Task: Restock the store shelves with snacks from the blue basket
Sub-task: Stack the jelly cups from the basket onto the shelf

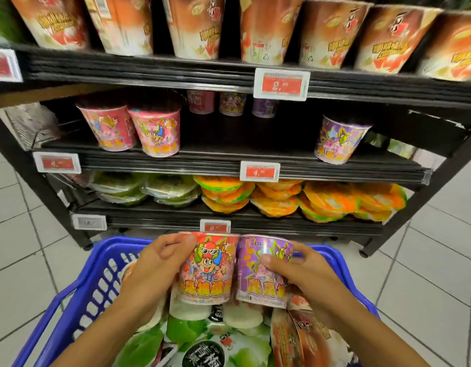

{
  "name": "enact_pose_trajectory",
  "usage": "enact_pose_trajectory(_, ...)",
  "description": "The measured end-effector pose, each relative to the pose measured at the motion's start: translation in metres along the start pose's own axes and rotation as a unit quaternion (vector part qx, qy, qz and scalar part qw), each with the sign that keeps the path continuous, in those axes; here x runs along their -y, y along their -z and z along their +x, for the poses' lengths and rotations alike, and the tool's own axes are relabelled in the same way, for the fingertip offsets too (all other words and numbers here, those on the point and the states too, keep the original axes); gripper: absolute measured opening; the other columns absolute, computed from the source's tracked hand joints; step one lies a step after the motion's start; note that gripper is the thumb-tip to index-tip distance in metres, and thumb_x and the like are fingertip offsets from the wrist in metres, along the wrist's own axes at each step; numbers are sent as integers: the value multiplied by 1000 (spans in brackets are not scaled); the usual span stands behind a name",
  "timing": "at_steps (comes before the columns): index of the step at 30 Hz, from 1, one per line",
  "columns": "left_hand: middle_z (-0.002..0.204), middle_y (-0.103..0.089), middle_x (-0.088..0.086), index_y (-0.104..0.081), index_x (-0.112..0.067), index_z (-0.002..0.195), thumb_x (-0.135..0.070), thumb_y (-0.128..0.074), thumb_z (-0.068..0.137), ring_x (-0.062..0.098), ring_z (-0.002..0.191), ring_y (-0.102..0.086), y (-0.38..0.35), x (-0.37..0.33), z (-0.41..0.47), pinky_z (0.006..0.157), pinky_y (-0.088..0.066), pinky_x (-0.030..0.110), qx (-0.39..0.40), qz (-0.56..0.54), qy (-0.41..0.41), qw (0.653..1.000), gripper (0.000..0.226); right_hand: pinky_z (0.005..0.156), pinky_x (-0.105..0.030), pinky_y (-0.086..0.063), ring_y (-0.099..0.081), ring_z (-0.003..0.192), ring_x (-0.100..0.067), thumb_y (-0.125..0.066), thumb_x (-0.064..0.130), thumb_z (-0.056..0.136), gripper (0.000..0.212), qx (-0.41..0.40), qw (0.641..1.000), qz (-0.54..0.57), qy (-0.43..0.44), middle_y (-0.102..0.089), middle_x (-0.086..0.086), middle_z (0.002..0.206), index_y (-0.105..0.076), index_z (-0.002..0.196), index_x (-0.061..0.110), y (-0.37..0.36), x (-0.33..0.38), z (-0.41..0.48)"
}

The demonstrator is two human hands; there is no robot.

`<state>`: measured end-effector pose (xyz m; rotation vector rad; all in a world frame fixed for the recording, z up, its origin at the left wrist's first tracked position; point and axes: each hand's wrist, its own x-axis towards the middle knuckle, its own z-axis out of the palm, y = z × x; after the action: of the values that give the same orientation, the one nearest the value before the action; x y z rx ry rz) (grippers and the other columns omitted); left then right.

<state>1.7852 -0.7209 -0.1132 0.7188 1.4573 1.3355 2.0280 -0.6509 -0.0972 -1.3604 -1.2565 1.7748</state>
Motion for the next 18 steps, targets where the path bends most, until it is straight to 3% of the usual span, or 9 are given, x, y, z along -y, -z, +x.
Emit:
enact_pose_trajectory(2, 84, -77, 4, -64, -14, 111, -66, -75, 56, 14, 68, -74, 4, -15, 2, 47, -52, 18, 11, -4, -26, 1000, 76, 65, -27, -59, -75, 88, -23, -87, 37, 49, 75, -7, 999, 24, 25, -78, -6, 96, -59, 116, 18, 7, 11, 0)
enact_pose_trajectory(4, 90, -77, 6, -66, -13, 111, -76, -81, 40, 16, 75, -75, 4, -33, 6, 53, -55, 20, 23, 2, -54, 998, 97, 65, -26, -59, -75, 89, -24, -86, 37, 51, 71, -18, 997, 36, 60, -77, -8, 98, -65, 113, 12, 15, 24, 2)
enact_pose_trajectory(6, 98, -77, 9, -65, -10, 113, -70, -80, 51, 19, 85, -75, 0, -48, 12, 63, -60, 24, 26, 0, -80, 996, 88, 66, -27, -60, -75, 90, -25, -87, 36, 50, 66, -44, 992, 41, 108, -77, -7, 98, -68, 109, 14, 24, 35, 5)
enact_pose_trajectory(9, 100, -76, 11, -64, -8, 110, -47, -68, 68, 17, 83, -74, -7, -64, 18, 71, -61, 34, 25, -22, -111, 993, 58, 71, -29, -60, -74, 93, -19, -92, 38, 44, 49, -91, 980, 51, 168, -77, 4, 97, -74, 89, 36, 35, 44, 12)
enact_pose_trajectory(12, 104, -75, 11, -63, -10, 116, -49, -71, 67, 20, 89, -73, -10, -70, 20, 68, -59, 29, 38, -36, -120, 991, 63, 93, -46, -55, -67, 110, -23, -99, 48, 32, 70, -128, 972, 67, 184, -70, 0, 117, -66, 93, 38, 41, 45, 20)
enact_pose_trajectory(13, 108, -74, 11, -62, -10, 120, -52, -73, 66, 22, 93, -73, -11, -72, 20, 70, -59, 29, 35, -44, -124, 991, 69, 94, -47, -54, -67, 111, -21, -98, 51, 32, 74, -134, 970, 67, 192, -70, 0, 118, -66, 97, 37, 41, 47, 22)
enact_pose_trajectory(16, 113, -73, 9, -61, -11, 124, -51, -77, 65, 20, 100, -72, -16, -75, 25, 74, -59, 26, 20, -74, -158, 984, 73, 74, -27, -60, -72, 95, -8, -96, 40, 44, 59, -122, 961, 65, 241, -76, 9, 102, -74, 99, 37, 41, 53, 22)
enact_pose_trajectory(18, 114, -73, 5, -61, -13, 125, -42, -73, 69, 18, 104, -70, -23, -79, 31, 78, -59, 24, 20, -89, -189, 978, 65, 70, -20, -58, -72, 93, -4, -92, 37, 48, 59, -130, 955, 67, 258, -76, 9, 103, -73, 104, 32, 42, 58, 23)
